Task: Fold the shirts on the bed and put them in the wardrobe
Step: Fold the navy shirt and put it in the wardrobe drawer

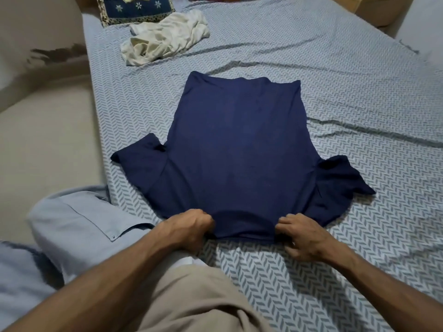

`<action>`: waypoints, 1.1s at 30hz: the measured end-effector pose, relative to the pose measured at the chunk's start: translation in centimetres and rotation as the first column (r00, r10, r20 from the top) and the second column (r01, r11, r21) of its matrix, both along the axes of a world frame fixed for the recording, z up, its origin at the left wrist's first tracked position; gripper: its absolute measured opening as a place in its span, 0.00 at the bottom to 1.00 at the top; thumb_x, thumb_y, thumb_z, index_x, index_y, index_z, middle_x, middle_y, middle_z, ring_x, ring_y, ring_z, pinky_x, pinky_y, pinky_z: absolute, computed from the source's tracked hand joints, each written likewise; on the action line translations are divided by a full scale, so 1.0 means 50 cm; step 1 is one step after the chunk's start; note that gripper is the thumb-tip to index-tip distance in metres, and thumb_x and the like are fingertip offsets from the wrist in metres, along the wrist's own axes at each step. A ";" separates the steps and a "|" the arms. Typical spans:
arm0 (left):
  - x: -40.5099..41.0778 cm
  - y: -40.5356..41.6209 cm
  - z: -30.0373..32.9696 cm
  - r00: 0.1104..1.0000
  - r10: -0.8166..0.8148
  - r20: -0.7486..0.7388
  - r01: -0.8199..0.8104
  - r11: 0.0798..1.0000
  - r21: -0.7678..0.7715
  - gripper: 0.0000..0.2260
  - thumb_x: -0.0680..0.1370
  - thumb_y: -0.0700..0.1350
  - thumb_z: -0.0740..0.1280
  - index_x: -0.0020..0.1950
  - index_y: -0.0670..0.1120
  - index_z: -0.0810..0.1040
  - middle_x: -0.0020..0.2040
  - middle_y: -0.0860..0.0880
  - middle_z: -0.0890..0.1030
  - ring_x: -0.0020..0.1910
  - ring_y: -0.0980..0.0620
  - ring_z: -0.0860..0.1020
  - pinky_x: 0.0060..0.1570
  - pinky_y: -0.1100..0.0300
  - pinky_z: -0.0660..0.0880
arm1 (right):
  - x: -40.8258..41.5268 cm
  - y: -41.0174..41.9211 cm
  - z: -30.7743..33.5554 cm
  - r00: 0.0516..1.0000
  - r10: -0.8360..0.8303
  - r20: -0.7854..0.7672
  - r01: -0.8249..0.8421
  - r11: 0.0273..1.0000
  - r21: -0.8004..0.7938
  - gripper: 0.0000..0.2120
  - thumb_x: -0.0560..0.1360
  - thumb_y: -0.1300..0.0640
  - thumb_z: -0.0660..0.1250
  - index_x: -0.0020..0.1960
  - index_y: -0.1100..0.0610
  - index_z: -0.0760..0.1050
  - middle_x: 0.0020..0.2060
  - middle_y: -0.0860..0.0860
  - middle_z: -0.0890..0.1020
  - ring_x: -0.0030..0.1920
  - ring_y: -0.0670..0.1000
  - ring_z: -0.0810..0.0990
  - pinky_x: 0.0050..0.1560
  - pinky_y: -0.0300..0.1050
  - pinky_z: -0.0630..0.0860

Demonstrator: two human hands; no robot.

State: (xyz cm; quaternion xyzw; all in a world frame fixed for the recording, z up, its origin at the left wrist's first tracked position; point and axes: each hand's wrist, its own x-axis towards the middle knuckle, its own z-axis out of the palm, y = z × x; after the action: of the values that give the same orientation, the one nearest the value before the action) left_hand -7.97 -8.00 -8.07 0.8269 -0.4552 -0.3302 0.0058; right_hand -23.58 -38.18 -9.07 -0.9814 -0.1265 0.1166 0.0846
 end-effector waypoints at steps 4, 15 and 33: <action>0.029 0.034 0.019 0.951 0.269 -0.150 -0.294 0.938 -0.182 0.09 0.70 0.53 0.71 0.48 0.52 0.83 0.41 0.57 0.83 0.40 0.57 0.80 0.44 0.58 0.79 | 0.048 0.045 0.029 0.997 -0.075 0.008 0.075 0.996 -0.042 0.18 0.70 0.33 0.64 0.37 0.48 0.71 0.31 0.43 0.70 0.34 0.48 0.72 0.37 0.47 0.69; 0.314 0.195 -0.023 -0.040 0.963 -0.266 -0.912 -0.144 -0.385 0.19 0.72 0.45 0.73 0.62 0.43 0.76 0.60 0.40 0.80 0.61 0.38 0.77 0.63 0.50 0.73 | 0.408 0.470 0.023 0.995 -0.028 0.097 0.014 0.989 0.146 0.17 0.74 0.38 0.62 0.50 0.51 0.72 0.45 0.49 0.78 0.47 0.56 0.79 0.40 0.51 0.76; 0.413 0.273 -0.018 -0.269 0.690 -0.672 -0.911 -0.410 -0.056 0.12 0.72 0.36 0.76 0.42 0.44 0.73 0.42 0.39 0.82 0.32 0.46 0.80 0.23 0.59 0.76 | 0.471 0.571 -0.020 1.000 -0.006 0.001 0.005 0.968 0.250 0.08 0.76 0.50 0.62 0.51 0.53 0.70 0.45 0.52 0.79 0.43 0.57 0.78 0.37 0.52 0.71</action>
State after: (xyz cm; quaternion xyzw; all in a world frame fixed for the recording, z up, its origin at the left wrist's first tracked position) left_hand 12.68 5.64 -8.96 0.7201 0.3048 -0.1651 0.6011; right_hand -0.03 -9.65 -10.08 -0.9635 -0.1375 0.0984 0.2077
